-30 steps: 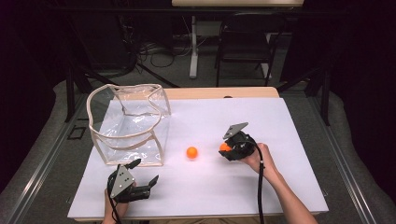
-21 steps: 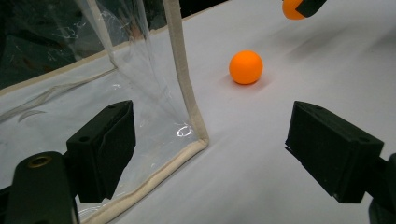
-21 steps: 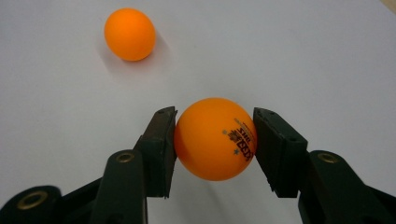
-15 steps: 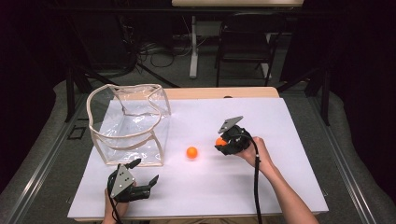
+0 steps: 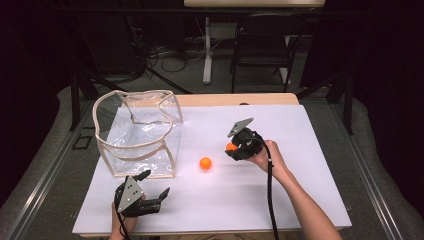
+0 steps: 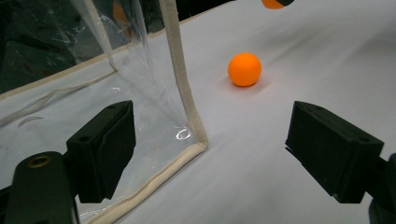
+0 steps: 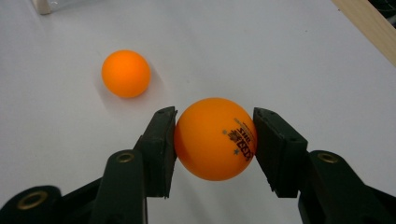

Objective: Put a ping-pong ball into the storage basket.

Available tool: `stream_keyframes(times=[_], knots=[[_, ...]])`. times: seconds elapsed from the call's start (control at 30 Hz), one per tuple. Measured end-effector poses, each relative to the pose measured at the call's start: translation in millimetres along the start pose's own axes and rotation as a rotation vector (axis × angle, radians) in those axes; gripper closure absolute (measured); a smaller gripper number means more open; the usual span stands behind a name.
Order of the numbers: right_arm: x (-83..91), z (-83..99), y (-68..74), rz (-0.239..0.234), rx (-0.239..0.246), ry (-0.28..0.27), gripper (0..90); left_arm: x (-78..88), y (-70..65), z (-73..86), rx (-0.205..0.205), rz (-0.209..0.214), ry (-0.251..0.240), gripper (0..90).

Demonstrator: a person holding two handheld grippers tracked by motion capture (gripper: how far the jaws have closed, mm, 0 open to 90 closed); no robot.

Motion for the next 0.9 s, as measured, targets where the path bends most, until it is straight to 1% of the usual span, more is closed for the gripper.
stream_keyframes(times=[0.1, 0.17, 0.2, 0.33, 0.47, 0.6, 0.9], knots=[[-2.7, -4.3, -0.1, -0.003, 0.0, 0.002, 51.3, -1.3, -0.4, 1.0, -0.001, 0.008, 0.01, 15.8], [-4.2, -7.1, 0.6, -0.002, 0.005, 0.001, 51.3, -0.6, -0.6, 0.9, -0.009, 0.004, 0.013, 15.8], [-4.9, -8.6, 0.5, -0.002, 0.012, 0.001, 51.2, -0.3, -0.3, 0.9, -0.009, 0.005, 0.012, 15.8], [-6.4, -15.0, 1.1, -0.005, 0.013, -0.004, 51.2, -1.4, -0.3, 1.3, -0.001, 0.007, 0.011, 15.8], [-6.6, -22.0, 0.8, -0.008, 0.019, -0.01, 51.2, -1.2, -1.0, 1.1, -0.007, 0.005, 0.014, 15.8], [-8.4, -28.2, 1.4, -0.012, 0.025, -0.011, 51.3, -0.9, -0.2, 1.3, -0.005, 0.005, 0.011, 15.8], [-14.0, -37.5, 2.2, -0.026, 0.036, -0.009, 51.3, -0.8, -0.3, 1.3, -0.008, 0.0, 0.014, 15.8]])
Point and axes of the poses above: each handheld gripper's, and its own axes: x roughly backward along the jaws, z roughly out of its underside, y roughly to its left, the point moved 6 cm from there along -x, roughly forward along the jaws, and after that the axes turned 1 degree about -y, right-handed, at the moved point
